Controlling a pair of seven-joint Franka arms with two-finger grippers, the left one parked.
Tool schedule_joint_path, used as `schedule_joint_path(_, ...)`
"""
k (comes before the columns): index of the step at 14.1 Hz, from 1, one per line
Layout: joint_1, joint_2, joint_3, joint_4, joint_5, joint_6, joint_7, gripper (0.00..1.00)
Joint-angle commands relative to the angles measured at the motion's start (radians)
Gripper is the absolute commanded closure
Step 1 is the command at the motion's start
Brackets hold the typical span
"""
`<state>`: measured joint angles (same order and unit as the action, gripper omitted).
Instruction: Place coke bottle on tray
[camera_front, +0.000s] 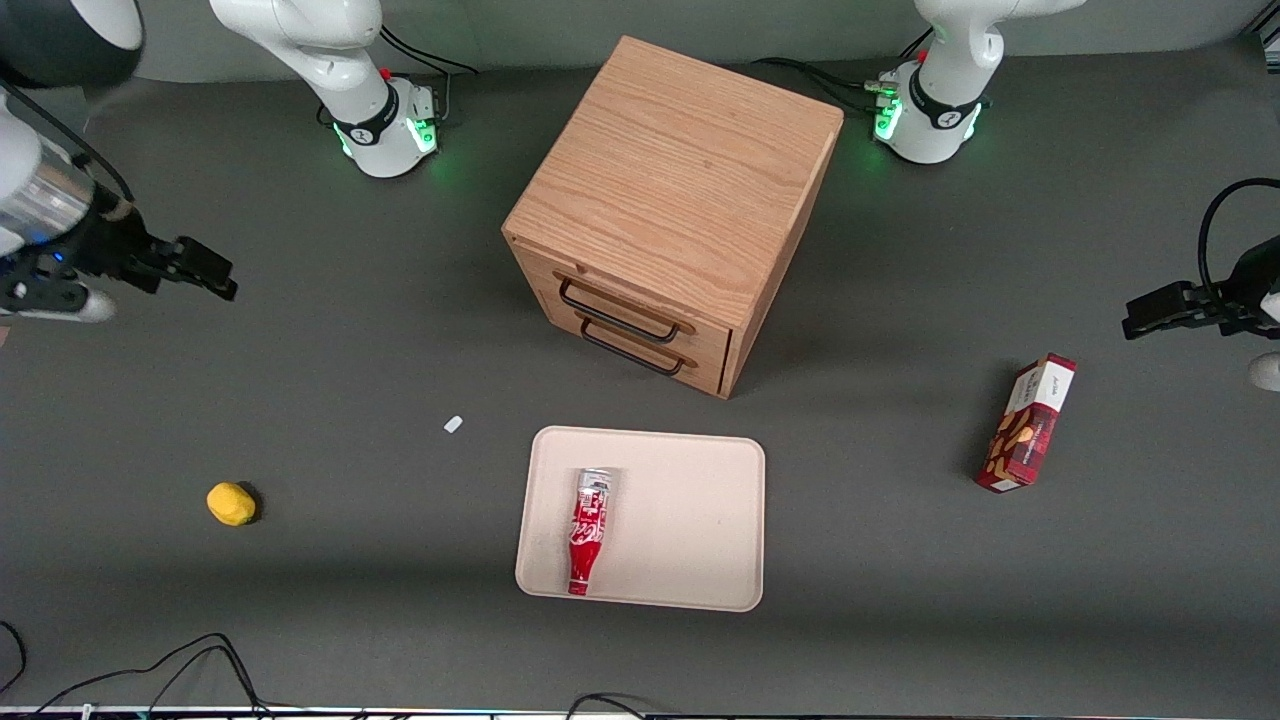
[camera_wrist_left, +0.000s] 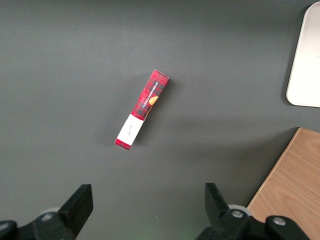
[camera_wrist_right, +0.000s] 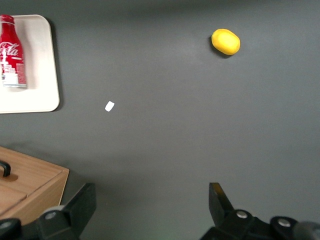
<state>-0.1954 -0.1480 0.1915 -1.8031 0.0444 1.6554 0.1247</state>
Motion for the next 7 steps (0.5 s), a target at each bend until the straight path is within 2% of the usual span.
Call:
schedule_joint_path(1,-0.010,-0.047,-0.024,-0.035,0.037,-0.002,-0.080,0.00)
schedule_joint_path(7,0.002,-0.016,-0.014,0.034,0.025,-0.055,-0.066,0.00)
